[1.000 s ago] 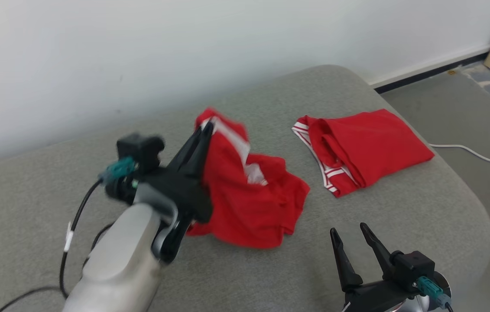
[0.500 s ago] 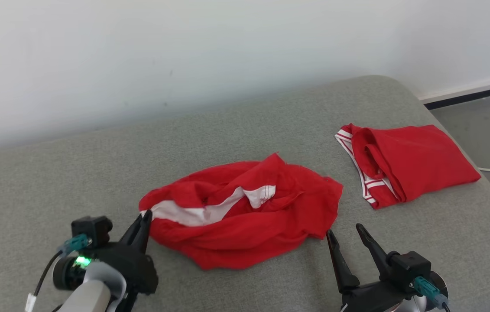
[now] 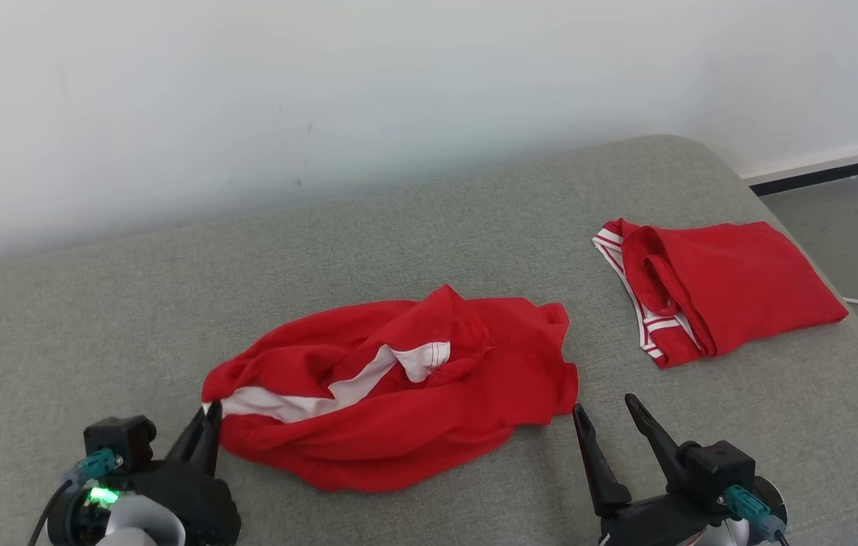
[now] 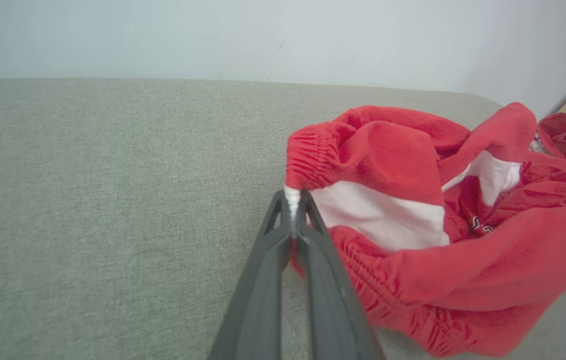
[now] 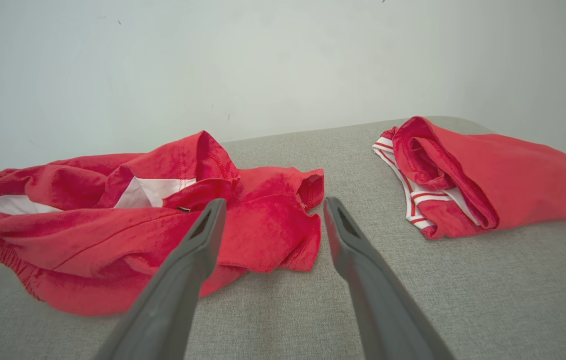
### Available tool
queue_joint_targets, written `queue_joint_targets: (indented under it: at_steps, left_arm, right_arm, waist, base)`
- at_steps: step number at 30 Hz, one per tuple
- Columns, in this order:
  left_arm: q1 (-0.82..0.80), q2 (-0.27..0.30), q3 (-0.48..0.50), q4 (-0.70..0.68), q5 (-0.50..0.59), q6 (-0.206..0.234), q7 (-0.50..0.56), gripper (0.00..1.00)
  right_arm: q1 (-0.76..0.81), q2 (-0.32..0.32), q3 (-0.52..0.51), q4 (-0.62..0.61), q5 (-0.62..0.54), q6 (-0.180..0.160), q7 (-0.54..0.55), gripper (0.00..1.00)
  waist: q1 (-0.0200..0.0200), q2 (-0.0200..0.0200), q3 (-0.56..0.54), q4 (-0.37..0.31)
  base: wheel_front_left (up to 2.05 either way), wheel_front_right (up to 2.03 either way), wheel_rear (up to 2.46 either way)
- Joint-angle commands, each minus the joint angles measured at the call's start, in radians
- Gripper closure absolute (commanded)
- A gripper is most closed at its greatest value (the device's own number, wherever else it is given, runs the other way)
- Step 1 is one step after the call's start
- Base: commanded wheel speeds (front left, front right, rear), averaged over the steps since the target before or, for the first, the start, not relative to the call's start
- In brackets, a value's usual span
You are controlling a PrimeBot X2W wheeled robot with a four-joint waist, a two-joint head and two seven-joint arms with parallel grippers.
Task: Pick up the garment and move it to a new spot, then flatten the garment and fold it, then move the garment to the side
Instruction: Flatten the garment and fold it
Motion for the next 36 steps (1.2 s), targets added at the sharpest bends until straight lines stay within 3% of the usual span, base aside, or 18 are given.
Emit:
queue_joint_targets:
  at_steps: [1, 8, 18, 26, 30, 36]
  left_arm:
    - [0.022, -0.002, 0.025, -0.048, 0.022, 0.011, 0.000, 0.00]
    - [0.112, -0.026, 0.129, -0.222, 0.074, 0.036, 0.000, 0.00]
    - [0.315, -0.090, 0.334, -0.546, 0.263, 0.119, 0.000, 0.00]
    - [0.441, -0.145, 0.420, -0.660, 0.368, 0.111, 0.000, 0.00]
    - [0.497, -0.167, 0.441, -0.674, 0.411, 0.117, 0.000, 0.00]
    - [0.528, -0.188, 0.455, -0.677, 0.431, 0.091, 0.000, 0.00]
  right_arm:
    - [0.003, 0.000, -0.005, -0.007, -0.006, -0.003, 0.004, 0.00]
    - [0.007, 0.000, -0.030, -0.021, -0.017, -0.003, 0.011, 0.00]
    - [0.033, 0.000, -0.051, -0.029, -0.017, -0.003, 0.014, 0.00]
    - [0.037, 0.000, -0.053, -0.028, -0.015, -0.003, 0.018, 0.00]
    - [0.035, -0.001, -0.051, -0.022, -0.017, -0.003, 0.029, 0.00]
    - [-0.002, 0.000, -0.049, -0.008, -0.020, -0.003, 0.079, 0.00]
  waist:
    - [0.0000, 0.0000, 0.000, 0.002]
    - [0.0000, 0.0000, -0.009, 0.028]
    - [0.0000, 0.0000, -0.033, 0.090]
    - [0.0000, 0.0000, -0.049, 0.133]
    - [0.0000, 0.0000, -0.054, 0.152]
    - [0.0000, 0.0000, -0.051, 0.180]
  base:
    - [0.00, 0.00, 0.00]
    - [0.00, 0.00, 0.00]
    - [0.00, 0.00, 0.00]
    - [0.00, 0.00, 0.00]
    - [0.00, 0.00, 0.00]
    - [0.00, 0.00, 0.00]
